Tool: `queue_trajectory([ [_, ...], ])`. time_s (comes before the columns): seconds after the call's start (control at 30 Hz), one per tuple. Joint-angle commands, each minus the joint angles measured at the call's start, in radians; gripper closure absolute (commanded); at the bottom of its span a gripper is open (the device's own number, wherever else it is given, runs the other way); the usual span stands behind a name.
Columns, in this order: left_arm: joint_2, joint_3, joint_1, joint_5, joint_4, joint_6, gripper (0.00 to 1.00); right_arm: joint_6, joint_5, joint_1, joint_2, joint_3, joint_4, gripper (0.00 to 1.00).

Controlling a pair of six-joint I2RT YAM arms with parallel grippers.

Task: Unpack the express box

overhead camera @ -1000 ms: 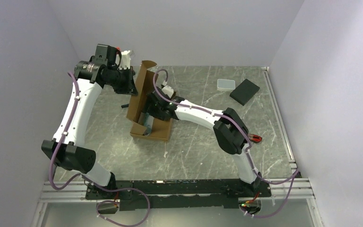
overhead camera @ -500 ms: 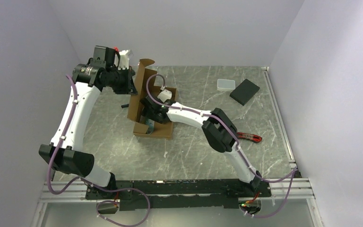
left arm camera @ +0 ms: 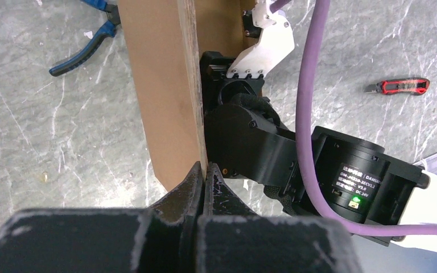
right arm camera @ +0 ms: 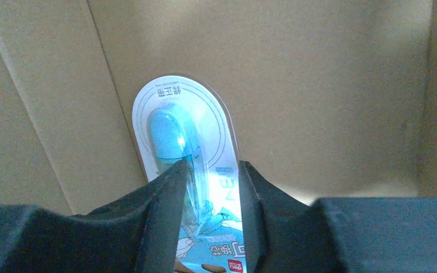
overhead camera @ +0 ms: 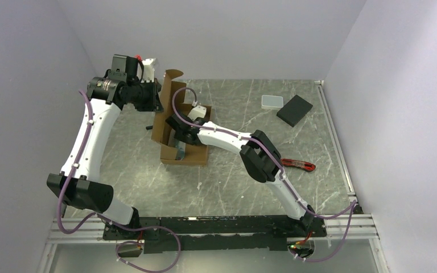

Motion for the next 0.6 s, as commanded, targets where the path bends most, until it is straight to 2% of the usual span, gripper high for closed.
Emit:
queue_trajectory([
  [0.0,-0.024,-0.012,-0.002,-0.023,-0.009,0.030,1.00,-0.102,0.057,0.002,0.012,0.013,-0.061,0.60],
  [0.2,-0.032,-0.022,0.002,-0.021,-0.017,0.025,1.00,-0.329,-0.047,-0.001,-0.097,-0.112,0.104,0.51],
  [0.33,-0.053,-0.033,0.027,0.084,0.002,-0.029,1.00,-0.444,-0.142,-0.013,-0.223,-0.273,0.226,0.43],
  [0.5,-0.113,-0.096,0.056,0.099,0.045,-0.231,1.00,-0.635,-0.242,-0.024,-0.389,-0.401,0.261,0.34],
  [0.57,-0.157,-0.134,0.067,0.044,0.044,-0.318,1.00,-0.693,-0.271,-0.025,-0.439,-0.439,0.244,0.28],
])
